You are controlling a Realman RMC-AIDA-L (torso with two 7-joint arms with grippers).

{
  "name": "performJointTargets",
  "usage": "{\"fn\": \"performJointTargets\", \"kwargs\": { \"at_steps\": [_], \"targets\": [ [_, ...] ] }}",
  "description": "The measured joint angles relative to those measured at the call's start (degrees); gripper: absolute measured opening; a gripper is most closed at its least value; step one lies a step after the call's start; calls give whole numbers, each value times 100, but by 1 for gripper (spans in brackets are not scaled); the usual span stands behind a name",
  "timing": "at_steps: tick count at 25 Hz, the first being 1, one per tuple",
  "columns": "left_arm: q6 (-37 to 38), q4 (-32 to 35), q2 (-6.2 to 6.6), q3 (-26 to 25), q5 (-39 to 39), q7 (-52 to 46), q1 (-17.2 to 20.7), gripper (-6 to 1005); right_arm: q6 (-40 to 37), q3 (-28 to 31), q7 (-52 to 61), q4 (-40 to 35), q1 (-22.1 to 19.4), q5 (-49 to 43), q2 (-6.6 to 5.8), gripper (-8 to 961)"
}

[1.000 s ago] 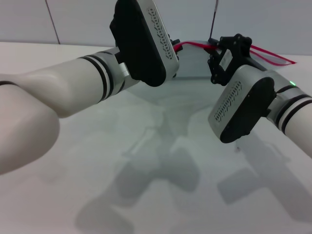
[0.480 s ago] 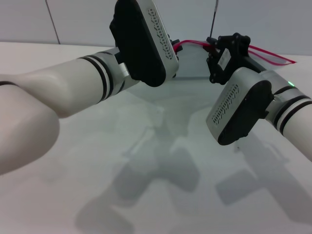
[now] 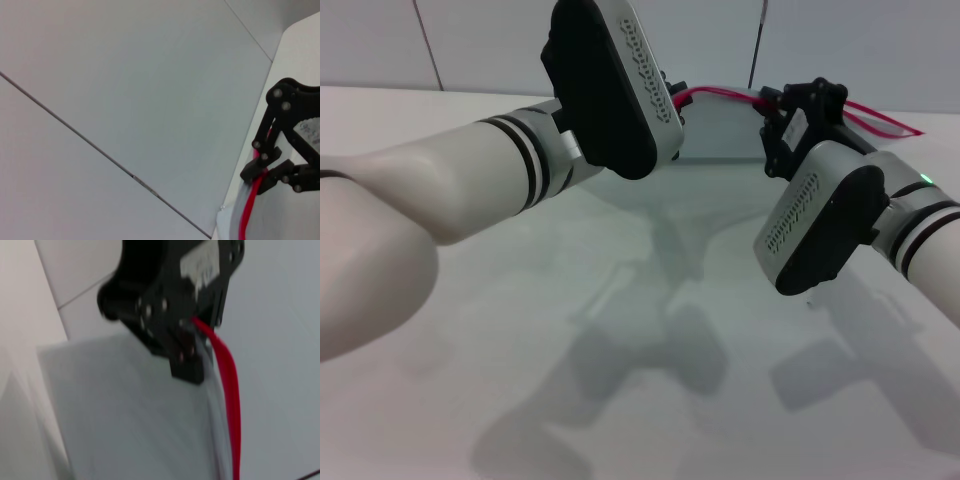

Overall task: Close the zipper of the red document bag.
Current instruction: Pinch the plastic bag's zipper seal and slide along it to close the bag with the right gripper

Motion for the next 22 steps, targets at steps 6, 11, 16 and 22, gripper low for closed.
{"fn": "performJointTargets", "kwargs": {
  "at_steps": [6, 11, 16, 22],
  "targets": [
    [0, 208, 5, 0, 0, 0, 190, 54, 249, -25, -495, 296, 161, 649, -7, 85],
    [0, 424, 13, 0, 3, 3, 403, 55, 300, 8, -576, 477, 253, 1041, -21, 86],
    [0, 629, 23, 0, 28, 15, 623, 55, 433, 67, -578, 730, 376, 1336, -31, 87],
    [22, 914, 23, -12, 224, 17, 863, 54, 447, 272, -578, 944, 445, 1466, -34, 87]
  ]
}}
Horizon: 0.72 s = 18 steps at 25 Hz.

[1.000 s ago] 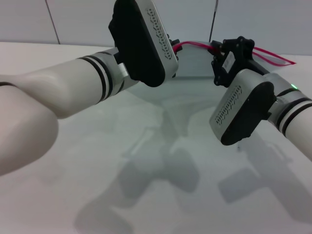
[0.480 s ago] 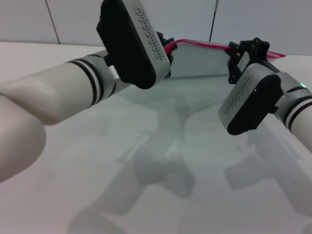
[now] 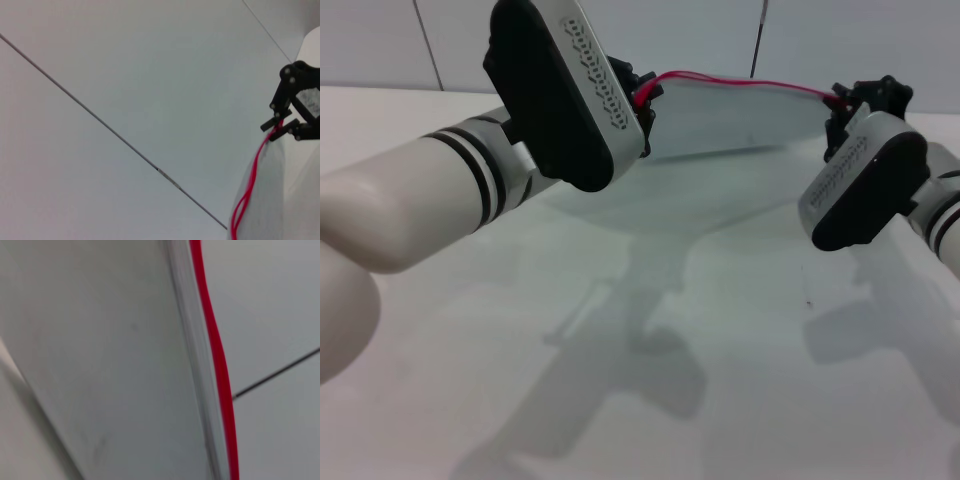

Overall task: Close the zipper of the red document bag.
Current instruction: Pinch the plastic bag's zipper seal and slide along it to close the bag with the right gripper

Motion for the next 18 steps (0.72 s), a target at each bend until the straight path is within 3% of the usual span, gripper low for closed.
{"fn": "performJointTargets", "kwargs": {
  "at_steps": [18],
  "targets": [
    [127, 238, -8, -61, 13, 0, 188, 55, 9, 329, 37, 437, 163, 147, -5, 90]
  ]
}}
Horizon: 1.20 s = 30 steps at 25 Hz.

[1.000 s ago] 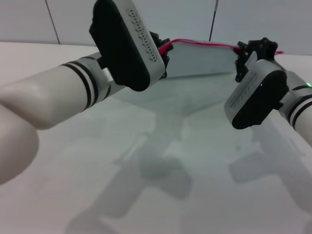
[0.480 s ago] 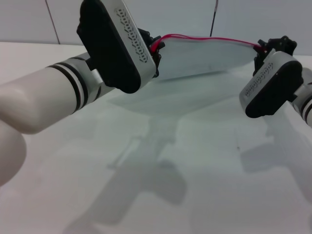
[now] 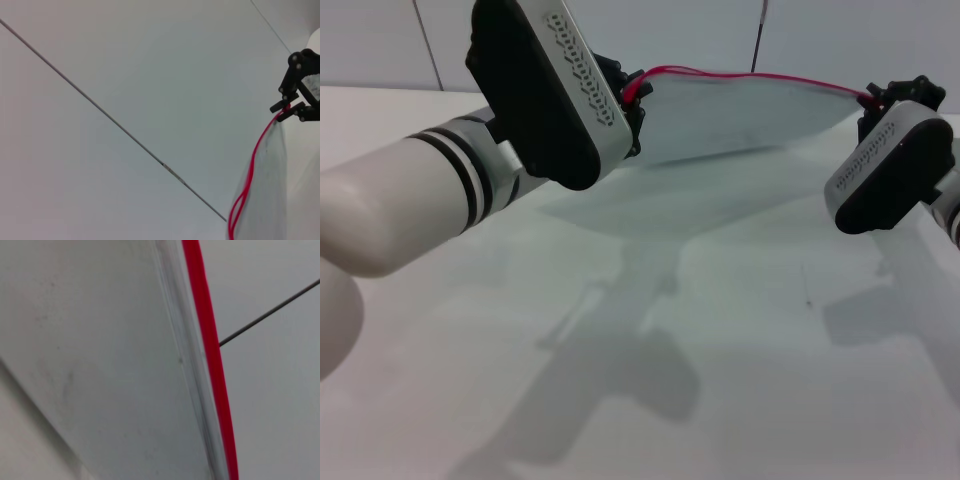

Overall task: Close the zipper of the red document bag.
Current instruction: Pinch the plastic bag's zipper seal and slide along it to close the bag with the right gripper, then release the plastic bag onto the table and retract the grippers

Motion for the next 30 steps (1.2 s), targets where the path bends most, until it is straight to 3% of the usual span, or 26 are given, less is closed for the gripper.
{"fn": "performJointTargets", "kwargs": {
  "at_steps": [24, 30],
  "targets": [
    [-48, 48, -22, -69, -3, -78, 50, 55, 50, 84, 144, 158, 65, 2, 2, 94],
    [-54, 12, -24, -30, 11, -62, 26, 55, 160, 65, 146, 158, 48, 67, 19, 226]
  ]
}}
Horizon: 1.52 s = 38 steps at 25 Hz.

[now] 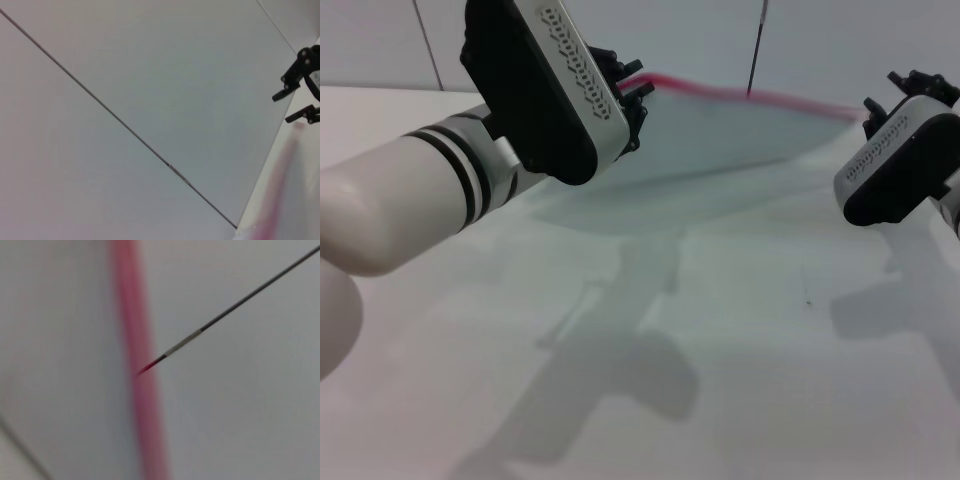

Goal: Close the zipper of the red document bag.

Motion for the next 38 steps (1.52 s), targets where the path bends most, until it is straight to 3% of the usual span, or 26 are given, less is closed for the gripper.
{"fn": "performJointTargets", "kwargs": {
  "at_steps": [6, 9, 12, 14, 16, 24, 31, 38],
  "targets": [
    [-130, -147, -3, -39, -13, -45, -31, 210, 311, -130, 12, -52, -13, 146, 13, 325],
    [-359, -260, -6, -44, -16, -159, -37, 420, 511, -223, 47, -88, -21, 319, 17, 358],
    [-663, -366, -10, -93, -21, -342, -33, 559, 919, -484, 286, -215, -55, 489, 19, 359],
    [-1304, -719, -19, -224, -67, -664, -27, 652, 1580, -893, 824, -485, -176, 521, 19, 359],
    [-1612, -891, -20, -259, -133, -769, -33, 684, 1815, -1040, 1054, -590, -219, 522, 18, 359],
    [-4500, -2626, -19, -177, -1209, -1445, -227, 813, 3626, -2316, 3042, -805, -333, 526, 14, 350],
    [-6885, -4080, -22, 702, -1676, -2005, -199, 834, 5155, -3835, 4699, -554, -407, 533, 17, 350],
    [-7429, -4762, -31, 1348, -2409, -2157, -472, 829, 5606, -4741, 6007, -18, -479, 840, 33, 349]
  ]
}}
